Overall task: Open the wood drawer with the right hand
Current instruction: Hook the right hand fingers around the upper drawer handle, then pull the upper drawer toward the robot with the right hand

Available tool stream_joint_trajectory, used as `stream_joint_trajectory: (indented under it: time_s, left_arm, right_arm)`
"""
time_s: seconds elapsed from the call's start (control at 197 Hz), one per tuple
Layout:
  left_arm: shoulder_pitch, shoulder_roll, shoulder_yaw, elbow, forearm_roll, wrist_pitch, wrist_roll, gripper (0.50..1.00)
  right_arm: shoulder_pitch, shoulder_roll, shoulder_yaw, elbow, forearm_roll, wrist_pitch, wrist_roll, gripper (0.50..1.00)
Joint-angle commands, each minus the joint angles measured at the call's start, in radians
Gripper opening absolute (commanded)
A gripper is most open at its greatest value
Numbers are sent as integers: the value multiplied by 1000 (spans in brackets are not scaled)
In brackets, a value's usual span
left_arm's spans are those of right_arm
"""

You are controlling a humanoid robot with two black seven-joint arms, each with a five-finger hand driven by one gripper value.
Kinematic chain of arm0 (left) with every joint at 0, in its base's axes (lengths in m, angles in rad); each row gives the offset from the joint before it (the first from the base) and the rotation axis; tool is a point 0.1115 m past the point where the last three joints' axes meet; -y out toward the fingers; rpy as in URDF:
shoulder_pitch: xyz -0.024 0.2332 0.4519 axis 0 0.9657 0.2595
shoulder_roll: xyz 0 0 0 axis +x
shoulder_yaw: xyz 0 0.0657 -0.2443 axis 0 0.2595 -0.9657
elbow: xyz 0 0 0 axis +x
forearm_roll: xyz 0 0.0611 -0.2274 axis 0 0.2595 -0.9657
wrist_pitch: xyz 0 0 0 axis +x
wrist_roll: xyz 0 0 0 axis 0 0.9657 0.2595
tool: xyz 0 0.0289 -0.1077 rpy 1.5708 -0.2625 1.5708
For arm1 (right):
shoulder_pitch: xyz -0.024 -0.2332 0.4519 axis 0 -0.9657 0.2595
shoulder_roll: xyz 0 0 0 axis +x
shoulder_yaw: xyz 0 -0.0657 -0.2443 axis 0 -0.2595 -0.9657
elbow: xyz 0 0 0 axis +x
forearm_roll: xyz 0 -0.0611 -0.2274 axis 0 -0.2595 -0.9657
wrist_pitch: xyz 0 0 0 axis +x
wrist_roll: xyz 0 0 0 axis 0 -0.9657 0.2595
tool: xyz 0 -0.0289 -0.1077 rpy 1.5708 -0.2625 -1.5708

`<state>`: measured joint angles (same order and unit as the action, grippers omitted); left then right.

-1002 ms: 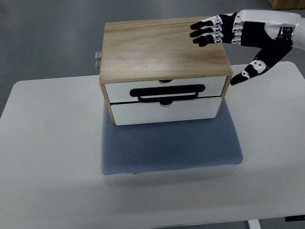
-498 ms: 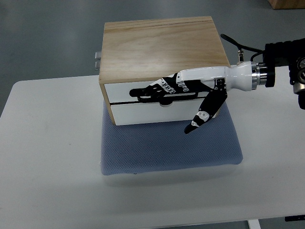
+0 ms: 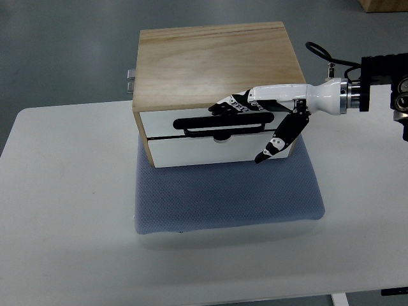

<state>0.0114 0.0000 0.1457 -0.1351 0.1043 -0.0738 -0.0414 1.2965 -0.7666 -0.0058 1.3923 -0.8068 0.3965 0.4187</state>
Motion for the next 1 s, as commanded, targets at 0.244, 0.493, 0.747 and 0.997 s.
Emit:
stream_joint_trajectory:
  time_s: [0.244, 0.493, 0.747, 0.997]
  left_arm:
    - [-1, 0, 0, 0, 0, 0, 0, 1000]
    - [-1, 0, 0, 0, 0, 0, 0, 1000]
    - [1, 0, 0, 0, 0, 0, 0, 1000]
    - [-1, 0, 0, 0, 0, 0, 0, 1000]
  right_arm:
    - [-39, 18, 0, -64, -19, -1, 0, 952]
    - [-48, 30, -25, -82, -20, -1, 0, 952]
    - [-60, 32, -31, -84, -34, -2, 0, 952]
    - [-68, 33, -31, -82, -40, -1, 0, 952]
